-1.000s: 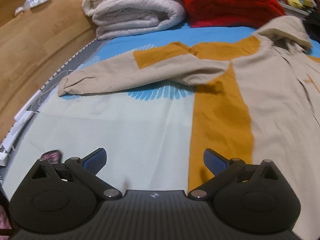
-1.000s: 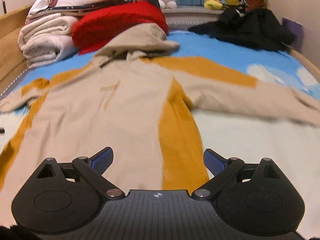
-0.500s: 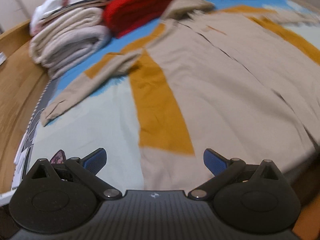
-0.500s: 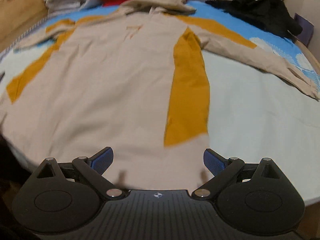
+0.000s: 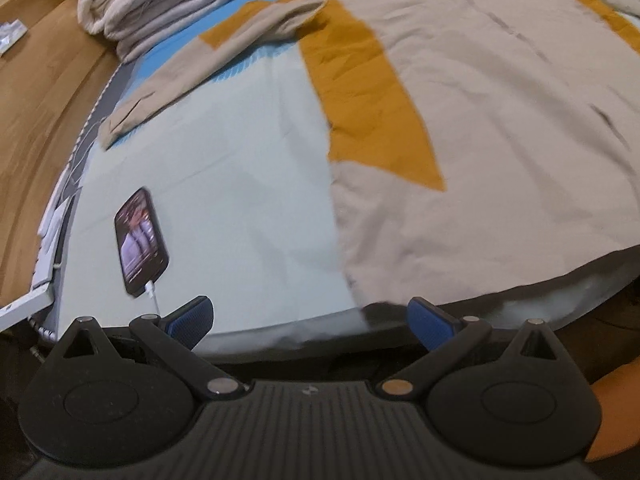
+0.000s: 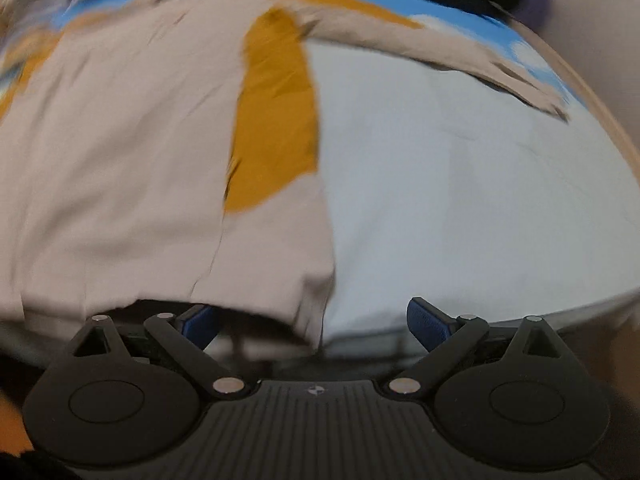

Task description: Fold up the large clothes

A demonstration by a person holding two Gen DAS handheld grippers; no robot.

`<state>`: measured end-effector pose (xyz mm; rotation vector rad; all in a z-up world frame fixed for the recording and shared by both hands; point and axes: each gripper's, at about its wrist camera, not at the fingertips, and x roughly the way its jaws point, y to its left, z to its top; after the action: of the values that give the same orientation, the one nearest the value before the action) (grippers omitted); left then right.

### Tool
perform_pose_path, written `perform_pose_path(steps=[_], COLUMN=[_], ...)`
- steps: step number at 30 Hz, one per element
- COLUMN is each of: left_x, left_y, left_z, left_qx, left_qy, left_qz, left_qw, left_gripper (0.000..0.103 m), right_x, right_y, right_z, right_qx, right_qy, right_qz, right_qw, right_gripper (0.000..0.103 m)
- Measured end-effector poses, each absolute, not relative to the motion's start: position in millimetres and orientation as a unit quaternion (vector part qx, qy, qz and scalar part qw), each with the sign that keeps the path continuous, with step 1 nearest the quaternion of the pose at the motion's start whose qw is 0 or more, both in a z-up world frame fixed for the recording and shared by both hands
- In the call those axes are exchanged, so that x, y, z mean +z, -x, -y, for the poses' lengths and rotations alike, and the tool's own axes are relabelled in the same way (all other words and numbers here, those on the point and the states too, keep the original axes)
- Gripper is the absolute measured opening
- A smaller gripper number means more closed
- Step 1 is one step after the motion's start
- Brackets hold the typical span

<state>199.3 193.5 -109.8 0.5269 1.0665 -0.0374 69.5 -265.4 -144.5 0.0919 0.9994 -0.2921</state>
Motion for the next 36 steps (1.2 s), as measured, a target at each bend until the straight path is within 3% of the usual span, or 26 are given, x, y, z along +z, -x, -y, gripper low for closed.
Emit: perform_pose_path(steps=[8,16,17,18,20,22,23,26,30,36], left_x=[-144.8,-145.5,-148.2,-151.6,-155.2,-150.0,-141.3,-110.1,-99.7,-128.5], left_y=[-205.9,-243.8,-246.5,-247.6,-244.5,-236.8,-230.5,-211.7,-197.8,-191.3], left_z=[-176.3,-198.4,-198.5,-196.0,-187.5,-181.3,-179.9,-186.5,-190.8,-182.2], left_qx=[-0.028,0.034,0.032,0.022,-0.005,-0.019,-0.02,-0.016,-0.015,-0.026], left_qy=[-0.339,-0.249,-0.251,-0.256,-0.266,-0.26,-0.251,-0.231,-0.244,-0.28], left_qz=[-0.514,-0.522,-0.53,-0.535,-0.531,-0.511,-0.492,-0.442,-0.441,-0.477], left_qw=[0.788,0.815,0.81,0.805,0.804,0.819,0.833,0.867,0.864,0.833], left_gripper=[0.103,0.103,0.102,0.093,0.068,0.011,0.006,0.004,0.004,0.004], right_x=[-141.9,-138.6,-140.7,-142.5,-146.4,-147.8,-147.6,-128.9,-99.4,-134.1], right_y=[-83.3,-93.1,-94.1,-94.7,-95.1,-93.8,-92.3,-83.0,-76.3,-80.8], right_z=[276.8,294.7,293.1,291.4,287.1,281.9,279.7,267.3,274.5,277.7], right_qx=[-0.173,-0.191,-0.189,-0.187,-0.165,-0.125,-0.115,-0.108,-0.091,-0.081], right_qy=[-0.072,-0.08,-0.075,-0.073,-0.071,-0.079,-0.086,-0.026,0.027,0.055], right_qz=[-0.444,-0.428,-0.433,-0.44,-0.453,-0.466,-0.472,-0.46,-0.456,-0.526], right_qw=[0.876,0.88,0.878,0.875,0.873,0.872,0.87,0.881,0.885,0.845], right_gripper=[0.096,0.096,0.096,0.096,0.077,0.015,0.006,0.003,0.002,0.001])
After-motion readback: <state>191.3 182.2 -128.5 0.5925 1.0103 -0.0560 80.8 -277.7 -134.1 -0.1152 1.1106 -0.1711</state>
